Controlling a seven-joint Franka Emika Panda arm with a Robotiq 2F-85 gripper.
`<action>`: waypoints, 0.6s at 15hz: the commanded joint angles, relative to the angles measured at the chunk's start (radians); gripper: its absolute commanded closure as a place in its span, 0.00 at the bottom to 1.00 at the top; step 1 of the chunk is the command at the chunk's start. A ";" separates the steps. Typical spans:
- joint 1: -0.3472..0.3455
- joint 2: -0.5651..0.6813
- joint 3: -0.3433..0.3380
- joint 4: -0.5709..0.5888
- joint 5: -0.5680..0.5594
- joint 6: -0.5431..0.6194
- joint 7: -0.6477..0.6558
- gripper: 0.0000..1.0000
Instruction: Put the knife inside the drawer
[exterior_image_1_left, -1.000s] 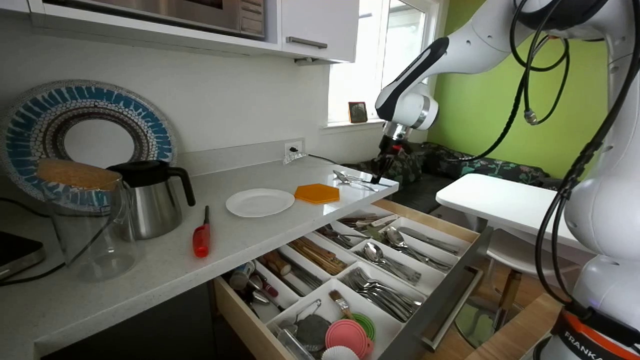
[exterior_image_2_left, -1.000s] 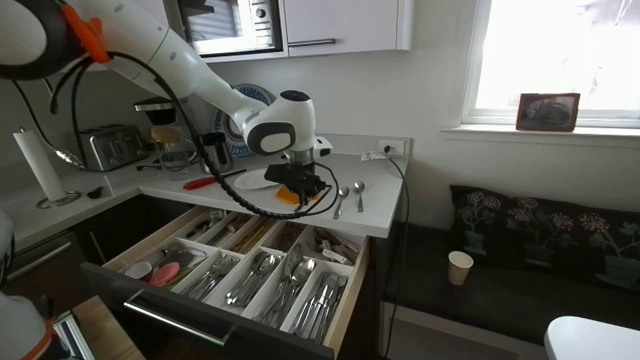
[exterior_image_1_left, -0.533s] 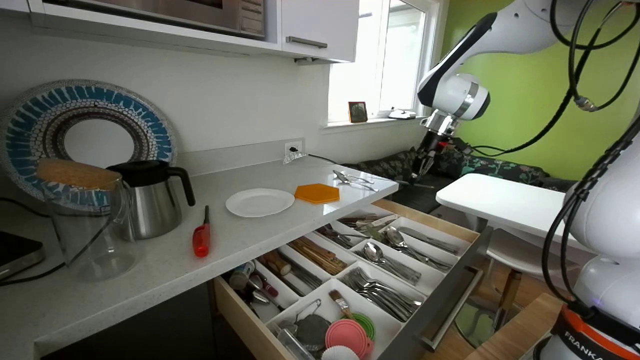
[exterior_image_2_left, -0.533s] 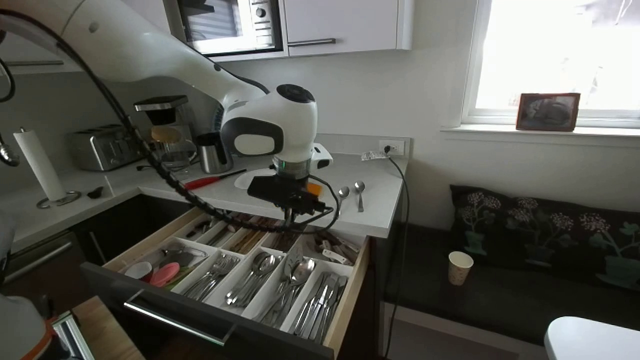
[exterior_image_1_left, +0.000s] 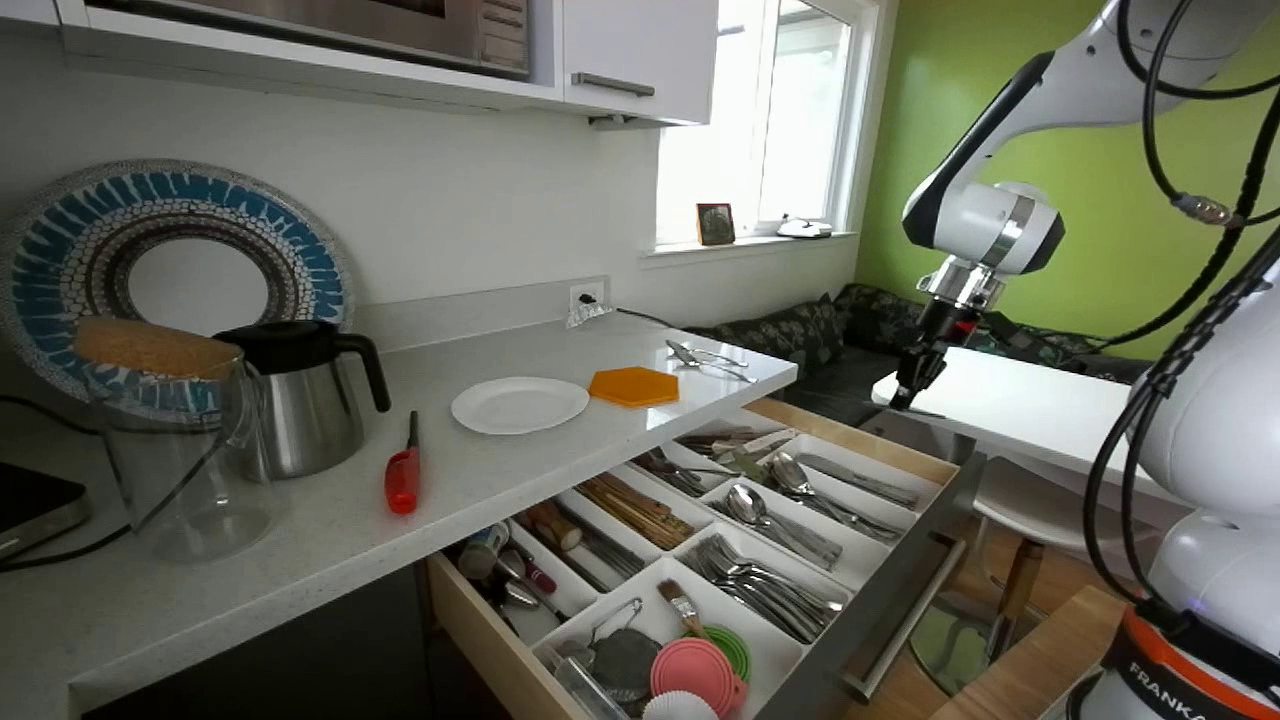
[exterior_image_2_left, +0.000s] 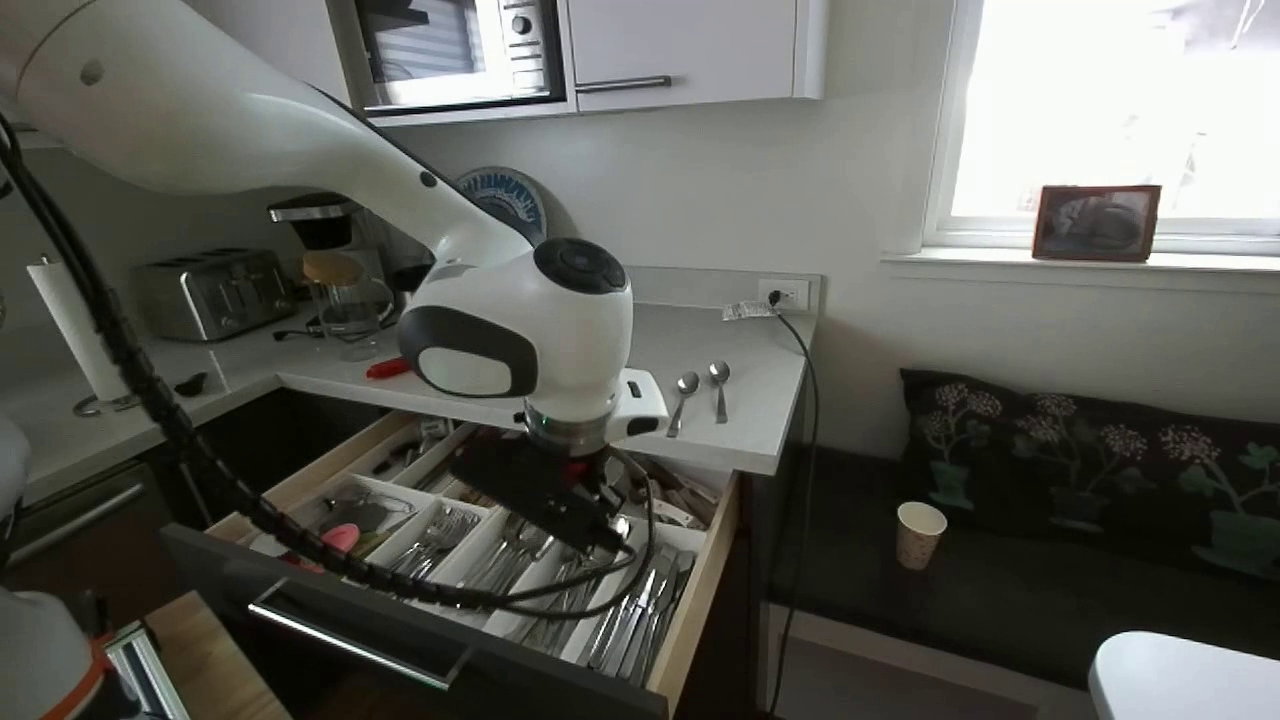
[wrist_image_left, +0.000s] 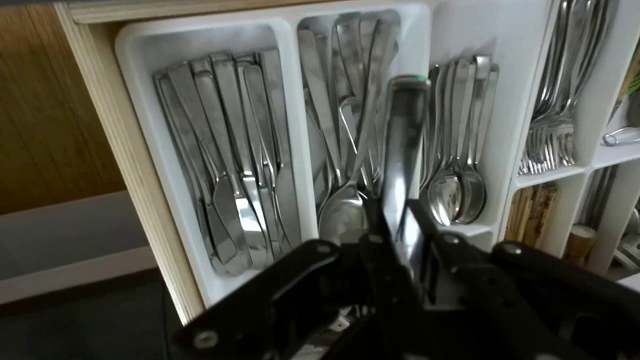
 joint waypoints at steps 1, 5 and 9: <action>0.018 0.010 -0.026 -0.008 0.000 0.013 0.002 0.85; 0.016 0.029 -0.026 -0.010 0.000 0.023 0.002 0.85; 0.018 0.059 -0.022 -0.004 0.030 0.030 -0.020 0.96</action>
